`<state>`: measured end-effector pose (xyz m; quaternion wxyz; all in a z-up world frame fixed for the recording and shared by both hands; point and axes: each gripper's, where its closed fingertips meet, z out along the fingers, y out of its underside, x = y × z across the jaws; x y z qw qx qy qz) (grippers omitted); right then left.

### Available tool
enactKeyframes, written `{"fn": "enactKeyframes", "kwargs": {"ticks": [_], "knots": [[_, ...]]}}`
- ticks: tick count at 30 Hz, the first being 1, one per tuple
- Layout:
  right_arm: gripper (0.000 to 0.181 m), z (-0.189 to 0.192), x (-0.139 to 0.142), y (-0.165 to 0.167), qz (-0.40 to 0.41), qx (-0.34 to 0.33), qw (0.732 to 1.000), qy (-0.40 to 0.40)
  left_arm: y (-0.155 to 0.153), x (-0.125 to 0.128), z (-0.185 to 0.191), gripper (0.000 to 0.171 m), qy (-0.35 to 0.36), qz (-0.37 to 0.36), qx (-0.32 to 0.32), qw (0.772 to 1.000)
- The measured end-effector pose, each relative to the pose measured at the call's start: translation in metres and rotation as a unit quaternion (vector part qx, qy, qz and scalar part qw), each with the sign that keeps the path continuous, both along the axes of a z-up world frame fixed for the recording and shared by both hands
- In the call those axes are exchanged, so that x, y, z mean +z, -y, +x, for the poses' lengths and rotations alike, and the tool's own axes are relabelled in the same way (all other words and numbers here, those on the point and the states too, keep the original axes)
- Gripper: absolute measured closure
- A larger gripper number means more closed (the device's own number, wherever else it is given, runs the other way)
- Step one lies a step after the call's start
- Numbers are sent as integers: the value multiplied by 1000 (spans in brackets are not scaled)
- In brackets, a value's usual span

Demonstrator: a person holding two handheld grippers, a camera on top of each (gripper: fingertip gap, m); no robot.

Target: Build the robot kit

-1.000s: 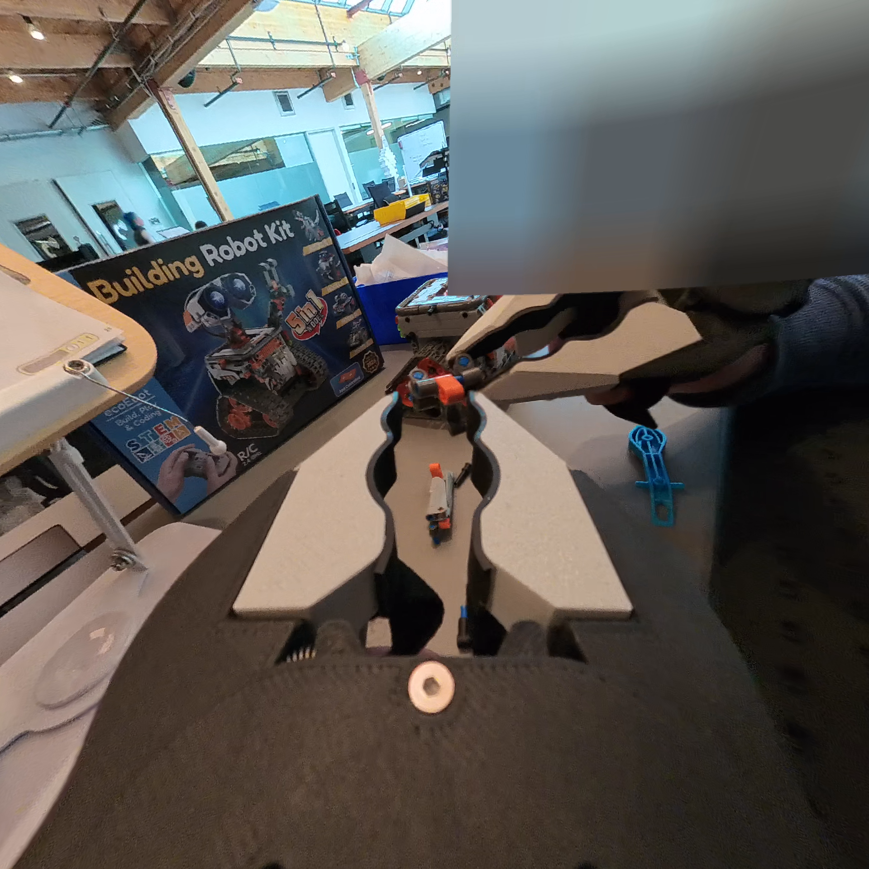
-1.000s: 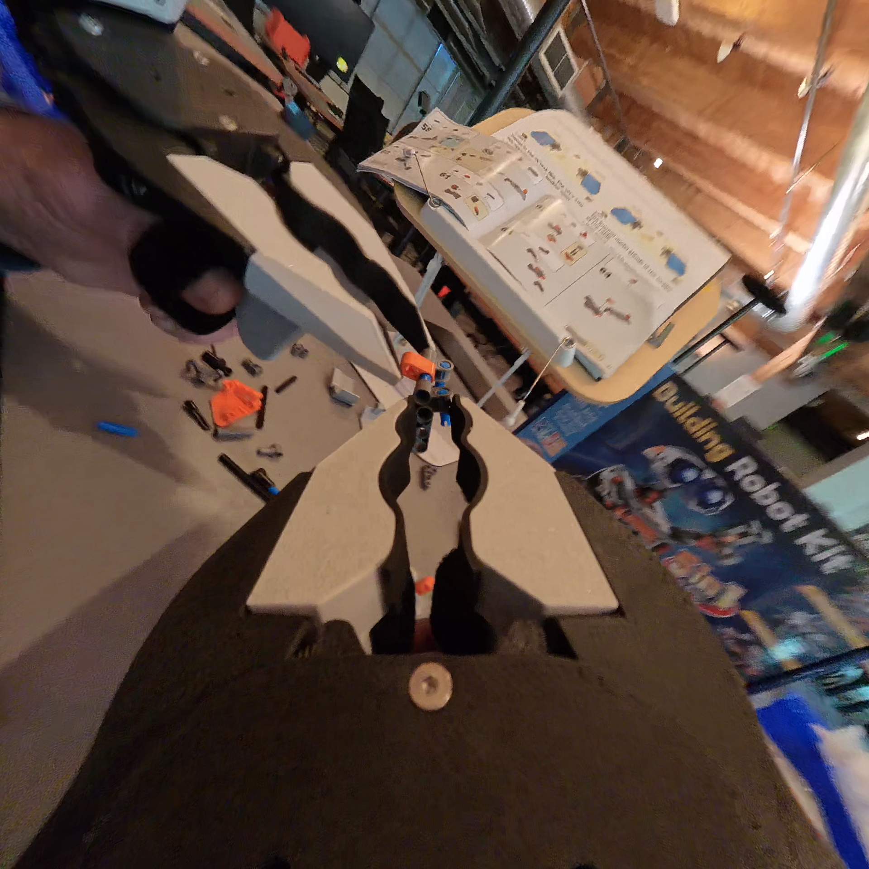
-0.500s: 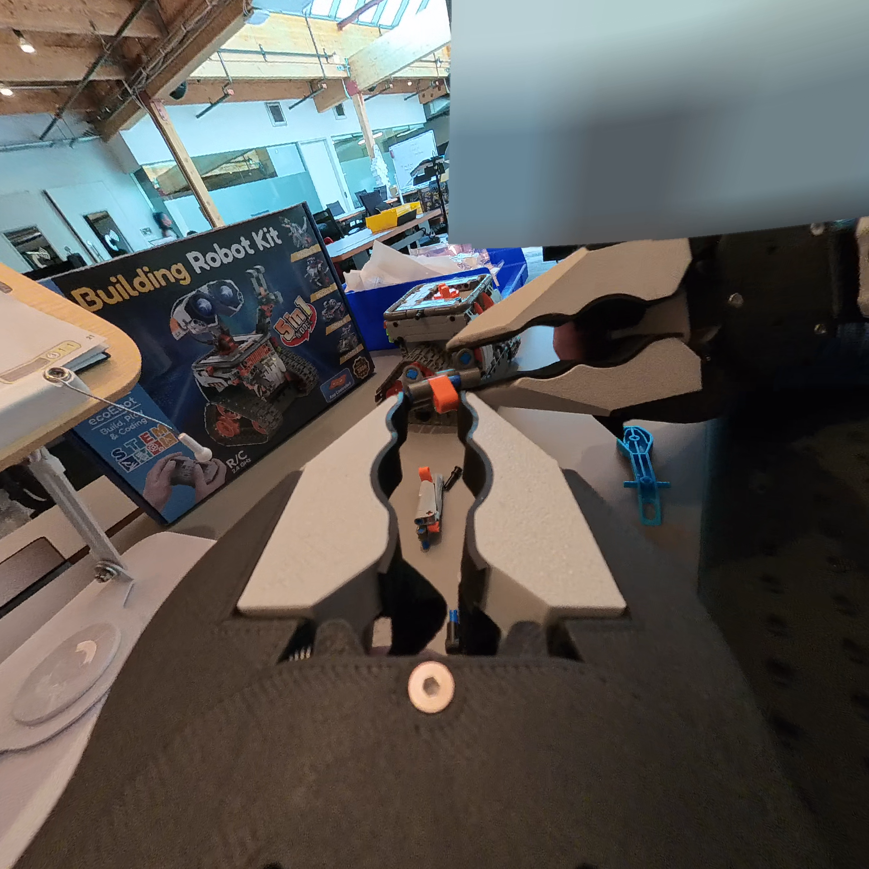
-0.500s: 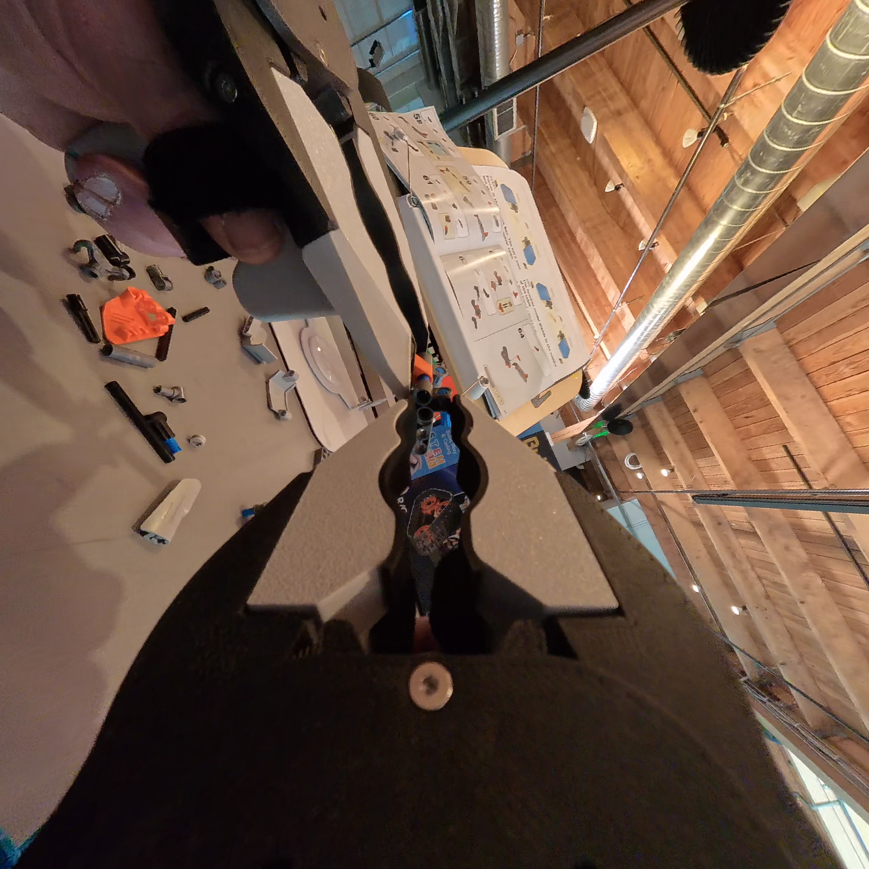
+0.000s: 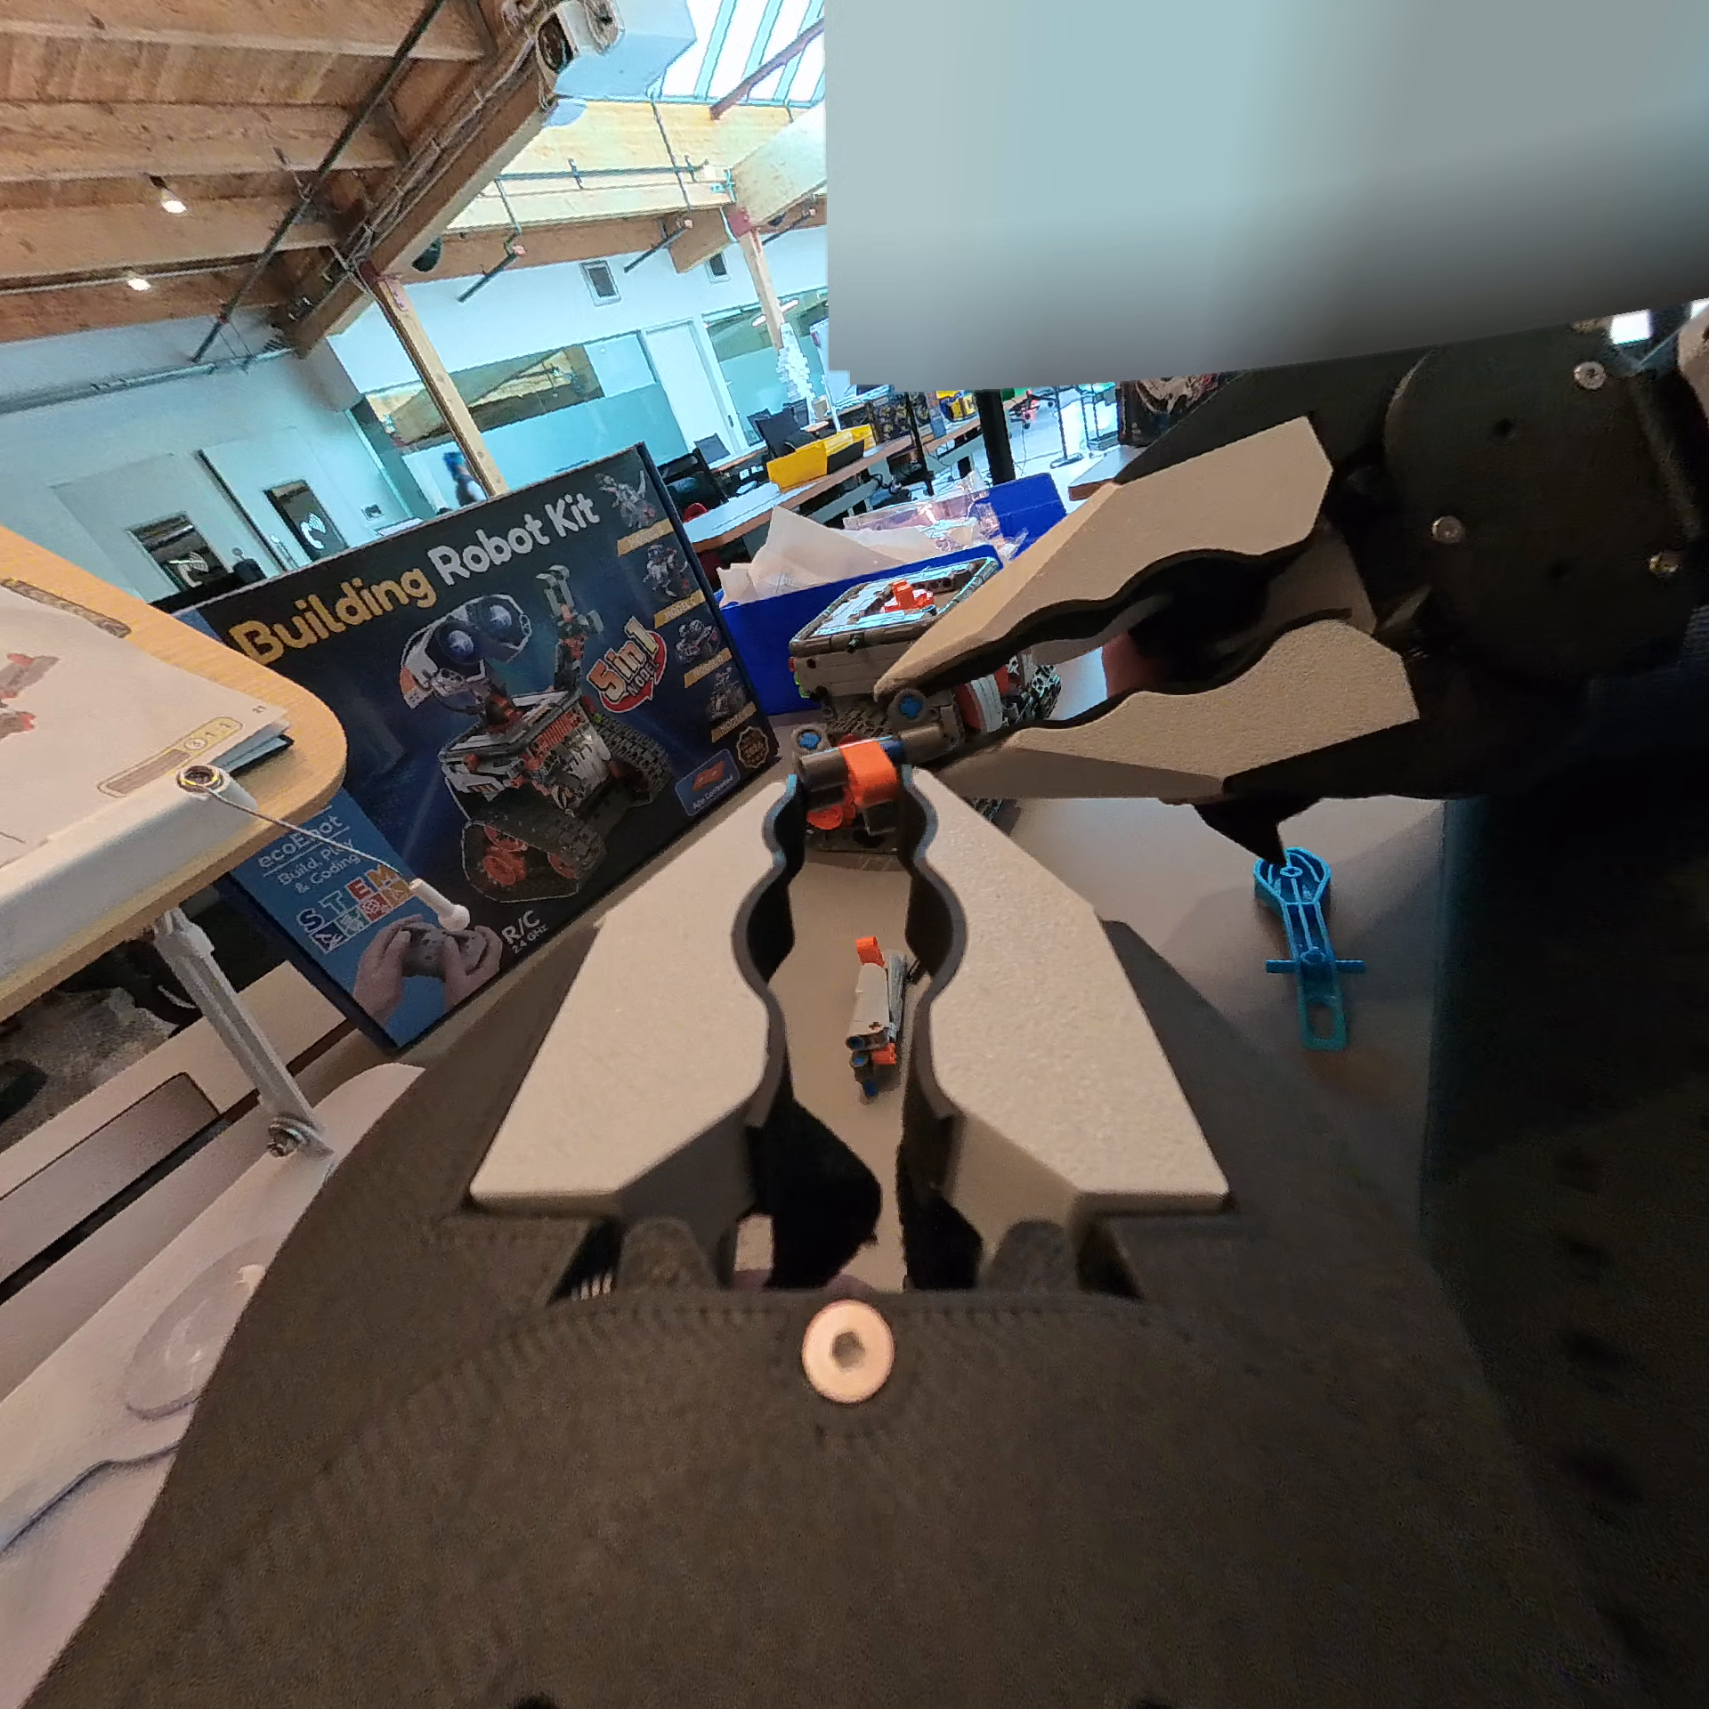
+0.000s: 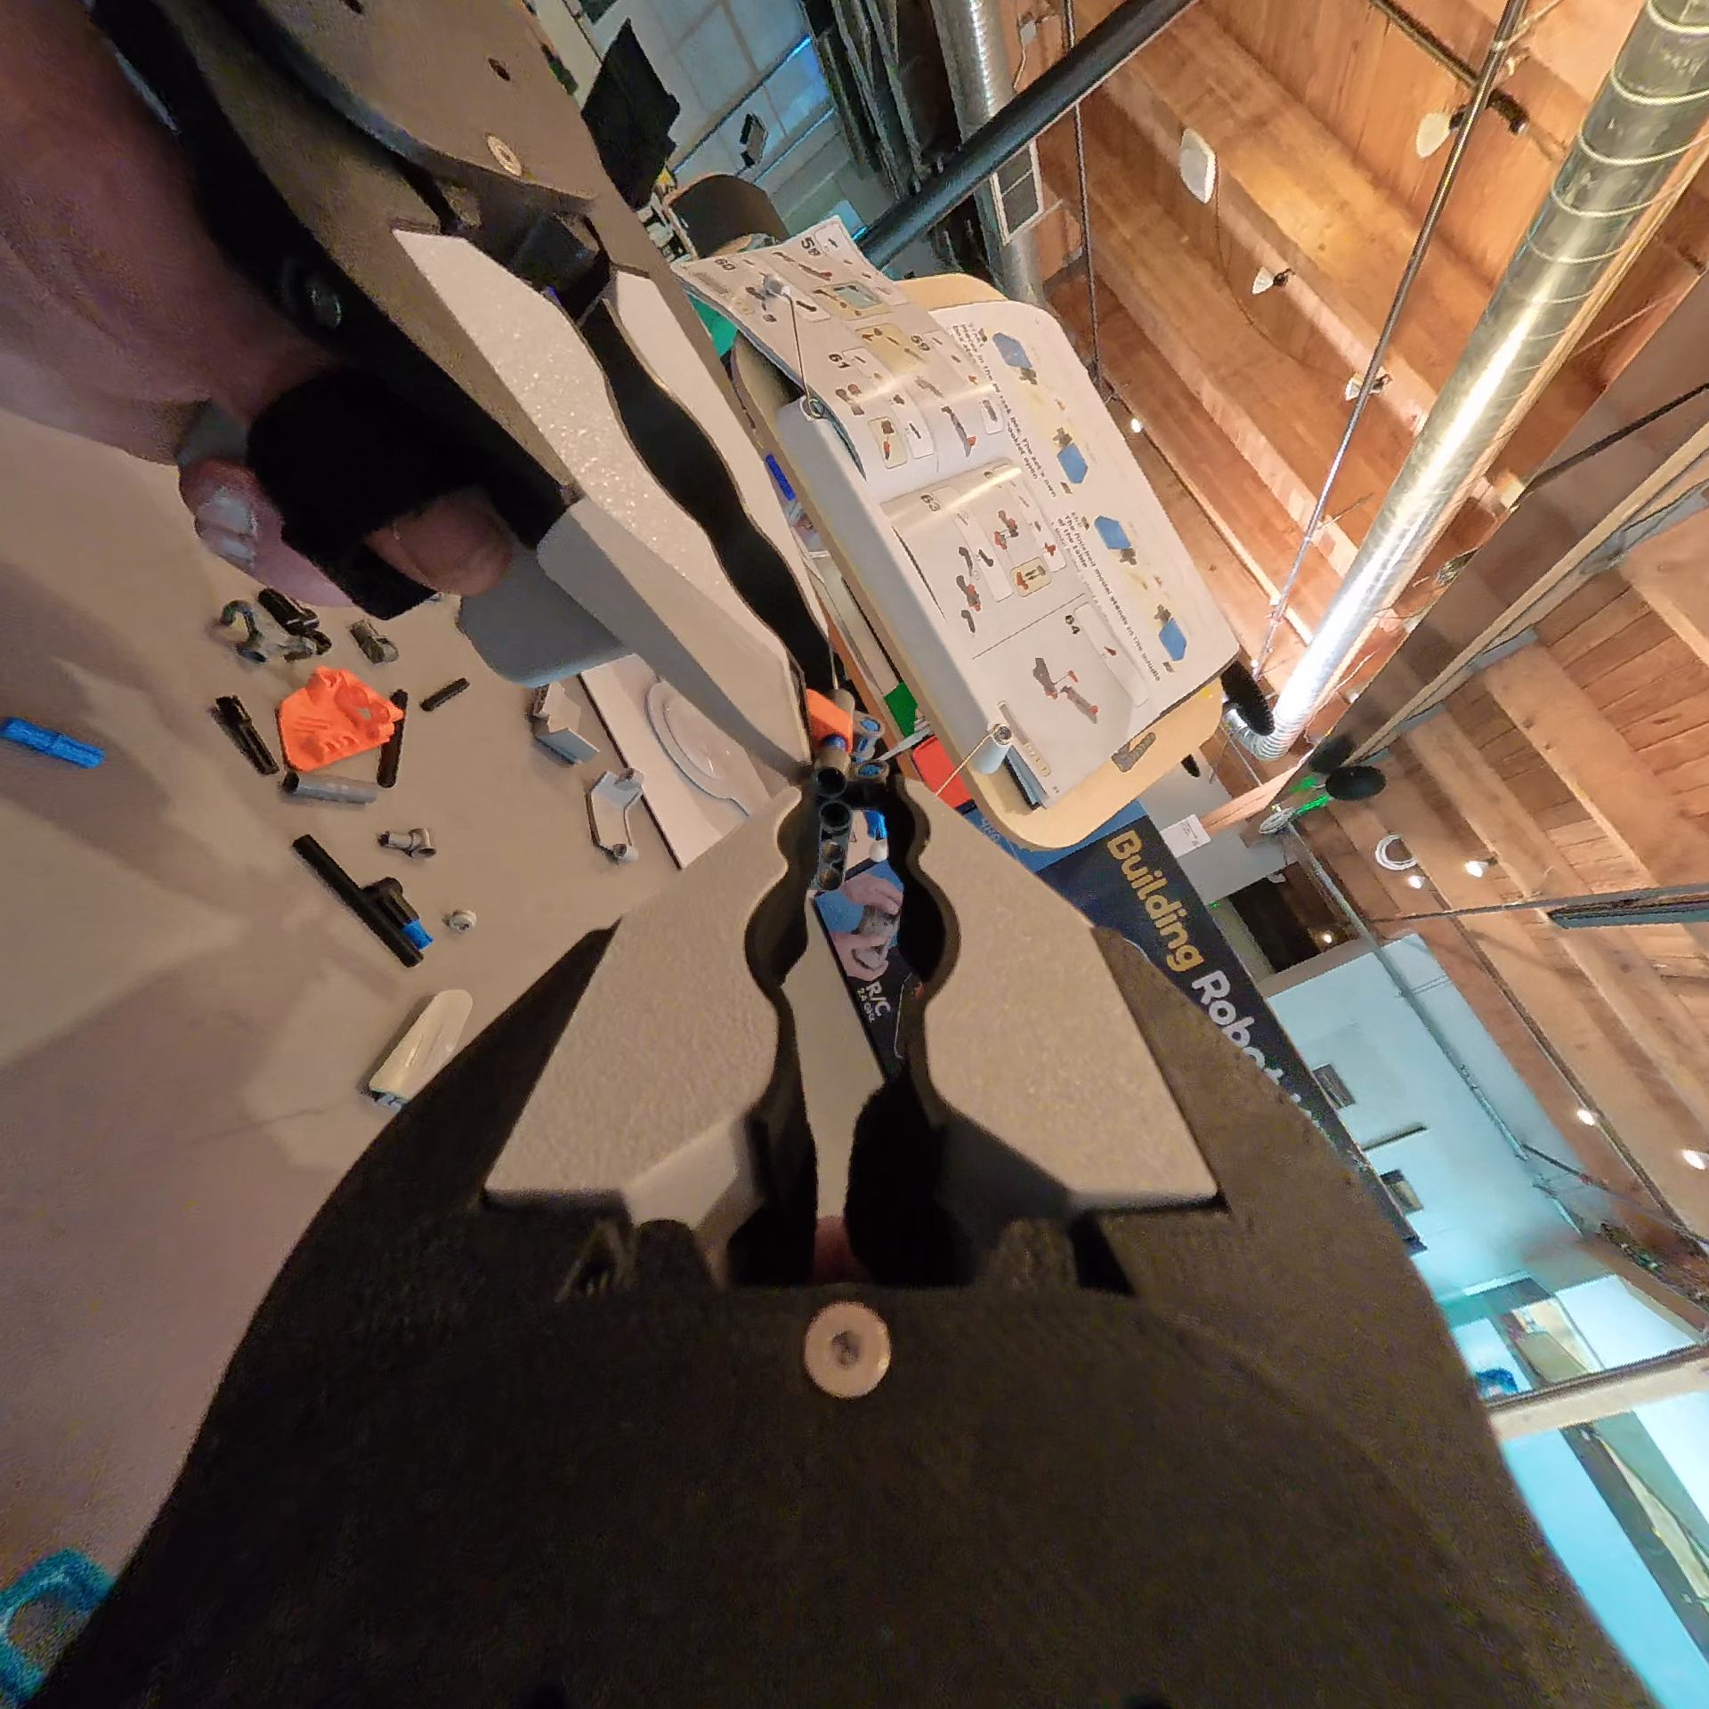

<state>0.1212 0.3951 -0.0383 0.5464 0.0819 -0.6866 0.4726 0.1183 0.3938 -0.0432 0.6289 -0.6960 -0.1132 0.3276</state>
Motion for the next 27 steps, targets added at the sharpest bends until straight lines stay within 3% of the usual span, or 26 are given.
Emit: {"fn": "enactKeyframes", "kwargs": {"ticks": [6, 10, 13, 18, 24, 27], "knots": [[169, 0, -1, 0, 4, -1, 1000, -2, 0, -1, 0, 155, 2, 1, 0, 1000], [170, 0, 2, -4, 17, 2, 999, -38, 1, 0, 2, 149, 57, 16, -51, 997], [169, 4, 8, -7, 19, 18, 997, -66, 4, -5, 1, 134, 153, 45, -105, 982], [169, 12, 7, -5, 46, 40, 992, -108, 0, -3, 13, 137, 283, 101, -224, 927], [169, 16, 1, -3, 75, 49, 986, -137, 0, 7, 23, 140, 304, 134, -279, 901], [169, 15, 0, -2, 80, 42, 985, -146, -3, 3, 23, 148, 289, 121, -263, 912]]}}
